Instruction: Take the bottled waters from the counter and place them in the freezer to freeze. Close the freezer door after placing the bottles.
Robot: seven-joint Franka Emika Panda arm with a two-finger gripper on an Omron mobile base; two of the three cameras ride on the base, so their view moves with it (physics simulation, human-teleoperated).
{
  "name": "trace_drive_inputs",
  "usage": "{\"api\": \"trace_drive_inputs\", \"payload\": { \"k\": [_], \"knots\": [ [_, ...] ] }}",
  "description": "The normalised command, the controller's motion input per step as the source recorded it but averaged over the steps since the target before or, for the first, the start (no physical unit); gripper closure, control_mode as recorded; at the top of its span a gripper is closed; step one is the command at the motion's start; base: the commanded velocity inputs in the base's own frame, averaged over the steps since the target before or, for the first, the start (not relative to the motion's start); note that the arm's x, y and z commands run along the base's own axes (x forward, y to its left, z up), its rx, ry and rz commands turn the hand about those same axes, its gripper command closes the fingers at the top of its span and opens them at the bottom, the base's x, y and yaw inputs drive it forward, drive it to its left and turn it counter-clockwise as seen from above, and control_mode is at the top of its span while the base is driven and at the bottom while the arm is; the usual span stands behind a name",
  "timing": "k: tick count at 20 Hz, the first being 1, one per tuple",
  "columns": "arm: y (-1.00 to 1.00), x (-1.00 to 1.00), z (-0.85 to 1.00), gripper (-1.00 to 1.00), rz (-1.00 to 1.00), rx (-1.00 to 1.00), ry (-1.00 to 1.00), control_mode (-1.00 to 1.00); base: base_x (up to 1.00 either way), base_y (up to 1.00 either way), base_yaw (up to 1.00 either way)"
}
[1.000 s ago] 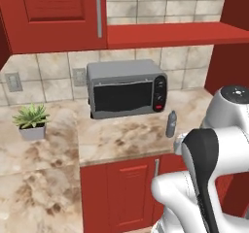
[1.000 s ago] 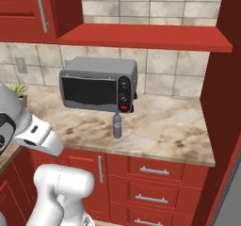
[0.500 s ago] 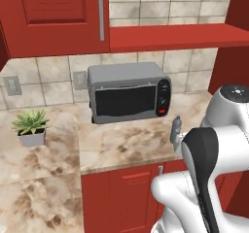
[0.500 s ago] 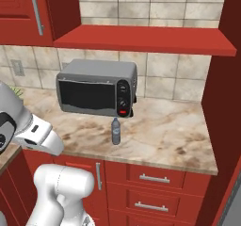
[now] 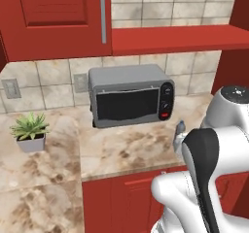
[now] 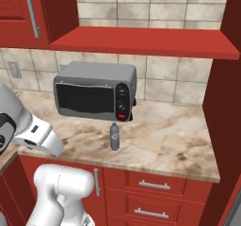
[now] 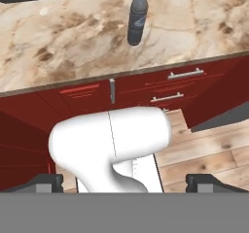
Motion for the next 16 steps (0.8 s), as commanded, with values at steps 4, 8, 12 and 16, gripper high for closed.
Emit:
{"api": "trace_drive_inputs", "payload": {
  "k": [4, 8, 12, 16],
  "knots": [
    [0.00, 0.00, 0.00, -1.00, 0.00, 0.00, 0.00, 1.00, 0.29, 0.08, 0.00],
    [0.00, 0.00, 0.00, -1.00, 0.00, 0.00, 0.00, 1.00, 0.19, 0.01, 0.00],
    [0.00, 0.31, 0.00, -1.00, 0.04, 0.00, 0.00, -1.00, 0.00, 0.00, 0.00],
    [-0.15, 0.22, -0.01, -1.00, 0.02, 0.00, 0.00, -1.00, 0.00, 0.00, 0.00]
  ]
}}
